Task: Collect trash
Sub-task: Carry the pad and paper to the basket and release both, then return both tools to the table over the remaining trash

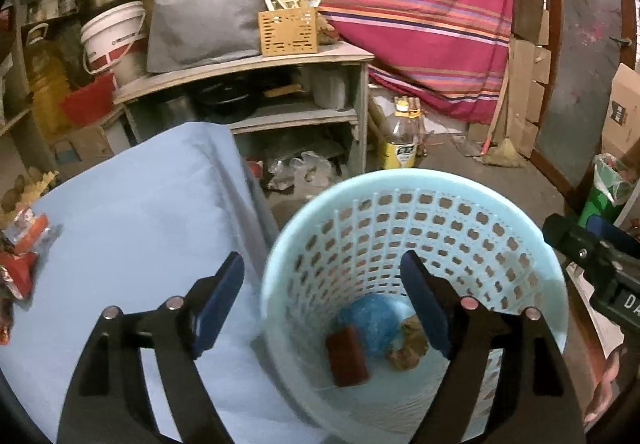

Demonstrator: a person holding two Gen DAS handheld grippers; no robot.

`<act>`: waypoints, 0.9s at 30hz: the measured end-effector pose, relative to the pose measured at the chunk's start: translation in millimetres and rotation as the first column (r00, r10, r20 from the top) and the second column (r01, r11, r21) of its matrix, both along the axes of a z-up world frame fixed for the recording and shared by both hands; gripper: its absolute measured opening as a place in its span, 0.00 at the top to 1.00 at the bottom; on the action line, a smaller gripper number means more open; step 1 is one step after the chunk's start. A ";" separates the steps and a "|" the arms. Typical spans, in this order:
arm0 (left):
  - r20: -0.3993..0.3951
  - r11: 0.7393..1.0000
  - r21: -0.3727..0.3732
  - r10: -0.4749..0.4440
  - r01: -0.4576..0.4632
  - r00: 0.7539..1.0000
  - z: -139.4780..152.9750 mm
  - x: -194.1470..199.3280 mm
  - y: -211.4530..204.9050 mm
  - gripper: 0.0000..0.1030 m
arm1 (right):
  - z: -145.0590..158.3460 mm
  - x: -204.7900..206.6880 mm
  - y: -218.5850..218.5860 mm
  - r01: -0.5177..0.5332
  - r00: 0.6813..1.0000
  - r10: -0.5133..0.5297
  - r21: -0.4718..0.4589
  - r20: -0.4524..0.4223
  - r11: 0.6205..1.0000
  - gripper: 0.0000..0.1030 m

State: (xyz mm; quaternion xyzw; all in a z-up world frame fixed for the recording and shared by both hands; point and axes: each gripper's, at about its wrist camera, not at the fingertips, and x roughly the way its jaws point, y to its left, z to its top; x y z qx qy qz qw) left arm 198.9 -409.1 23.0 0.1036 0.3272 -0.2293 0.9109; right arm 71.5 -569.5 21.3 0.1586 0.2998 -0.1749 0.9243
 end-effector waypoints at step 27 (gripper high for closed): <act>0.067 0.949 -0.013 0.315 -0.315 0.947 17.7 20.7 301.6 0.09 | 18.6 78.3 173.4 -0.201 0.978 0.206 -0.093 0.045 0.975 0.04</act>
